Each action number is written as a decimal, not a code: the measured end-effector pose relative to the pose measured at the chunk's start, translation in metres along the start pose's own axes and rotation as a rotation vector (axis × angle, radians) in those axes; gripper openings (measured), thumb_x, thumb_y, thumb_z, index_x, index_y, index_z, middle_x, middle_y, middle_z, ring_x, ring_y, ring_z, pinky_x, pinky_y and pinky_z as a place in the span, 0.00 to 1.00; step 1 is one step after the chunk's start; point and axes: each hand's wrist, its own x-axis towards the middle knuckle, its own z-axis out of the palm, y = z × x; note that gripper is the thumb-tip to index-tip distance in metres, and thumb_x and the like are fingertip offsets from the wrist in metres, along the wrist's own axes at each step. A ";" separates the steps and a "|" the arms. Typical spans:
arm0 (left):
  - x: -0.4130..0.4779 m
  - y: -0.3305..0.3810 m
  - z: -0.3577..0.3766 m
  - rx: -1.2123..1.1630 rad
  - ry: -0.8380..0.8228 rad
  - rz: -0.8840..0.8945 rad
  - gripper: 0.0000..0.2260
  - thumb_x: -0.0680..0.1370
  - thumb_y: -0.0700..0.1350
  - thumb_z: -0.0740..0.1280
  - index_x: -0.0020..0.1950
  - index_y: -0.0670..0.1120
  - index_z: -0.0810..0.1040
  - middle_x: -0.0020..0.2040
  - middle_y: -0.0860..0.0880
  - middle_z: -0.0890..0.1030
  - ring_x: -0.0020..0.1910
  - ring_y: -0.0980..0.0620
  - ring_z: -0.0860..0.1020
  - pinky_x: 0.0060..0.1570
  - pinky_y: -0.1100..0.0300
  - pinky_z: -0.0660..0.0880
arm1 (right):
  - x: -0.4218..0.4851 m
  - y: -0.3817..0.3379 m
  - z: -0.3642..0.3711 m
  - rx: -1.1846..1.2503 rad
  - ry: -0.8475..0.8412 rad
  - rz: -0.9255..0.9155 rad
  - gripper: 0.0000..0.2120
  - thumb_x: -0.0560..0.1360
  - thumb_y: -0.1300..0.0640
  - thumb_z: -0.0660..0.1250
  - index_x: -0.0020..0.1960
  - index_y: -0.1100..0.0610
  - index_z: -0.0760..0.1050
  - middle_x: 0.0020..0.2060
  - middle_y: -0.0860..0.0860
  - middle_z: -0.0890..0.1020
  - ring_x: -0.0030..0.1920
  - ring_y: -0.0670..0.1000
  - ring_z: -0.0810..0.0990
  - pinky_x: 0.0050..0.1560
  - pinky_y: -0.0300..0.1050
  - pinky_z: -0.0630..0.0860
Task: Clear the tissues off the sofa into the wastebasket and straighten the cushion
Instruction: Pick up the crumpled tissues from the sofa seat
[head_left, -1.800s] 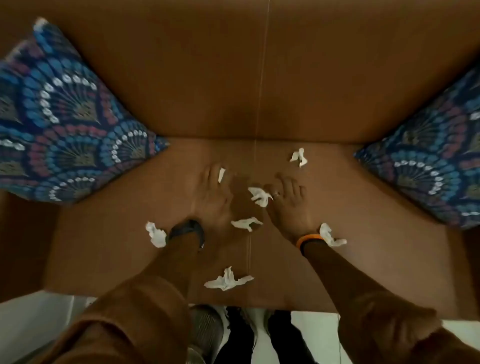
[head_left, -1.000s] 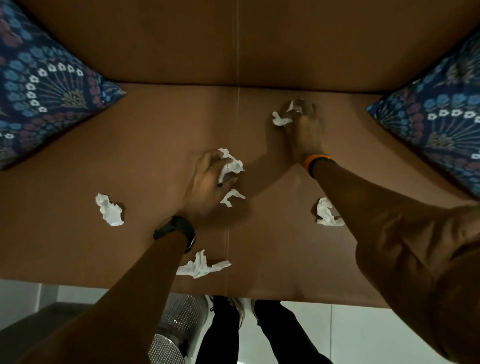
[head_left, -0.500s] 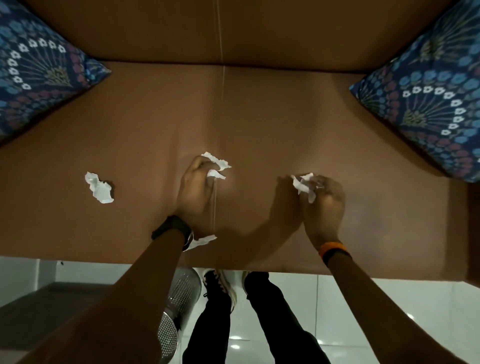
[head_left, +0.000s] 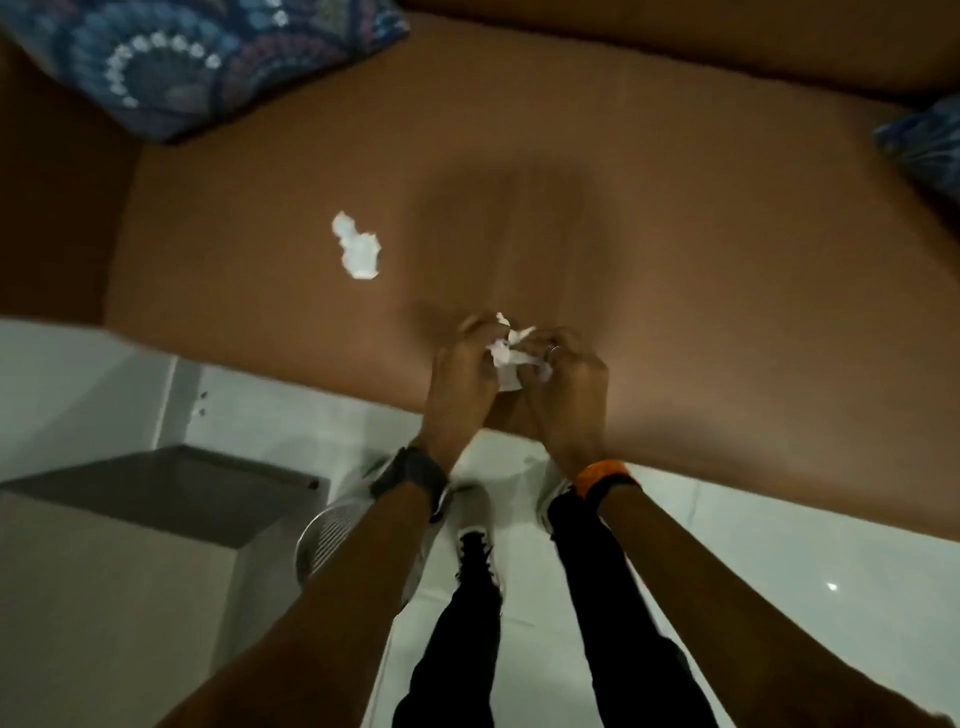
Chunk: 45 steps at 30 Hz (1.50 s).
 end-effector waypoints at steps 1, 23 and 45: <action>-0.025 -0.016 -0.013 -0.018 0.045 -0.025 0.14 0.75 0.26 0.67 0.56 0.38 0.83 0.56 0.40 0.84 0.53 0.52 0.79 0.57 0.73 0.71 | -0.022 -0.012 0.019 0.016 -0.050 -0.004 0.10 0.68 0.69 0.73 0.48 0.61 0.85 0.49 0.55 0.86 0.48 0.56 0.85 0.50 0.45 0.81; -0.239 -0.291 -0.018 -0.108 -0.126 -0.652 0.27 0.80 0.41 0.67 0.77 0.36 0.62 0.76 0.38 0.69 0.74 0.42 0.69 0.73 0.60 0.61 | -0.237 0.030 0.280 -0.378 -0.811 -0.173 0.29 0.73 0.61 0.73 0.73 0.56 0.70 0.72 0.58 0.71 0.67 0.61 0.76 0.63 0.53 0.78; 0.070 -0.116 -0.065 0.522 0.183 0.011 0.22 0.82 0.48 0.62 0.76 0.47 0.67 0.80 0.38 0.59 0.77 0.38 0.61 0.77 0.44 0.62 | -0.003 0.017 0.070 -0.457 0.041 -0.003 0.09 0.66 0.60 0.64 0.42 0.54 0.81 0.51 0.53 0.79 0.52 0.57 0.76 0.48 0.48 0.75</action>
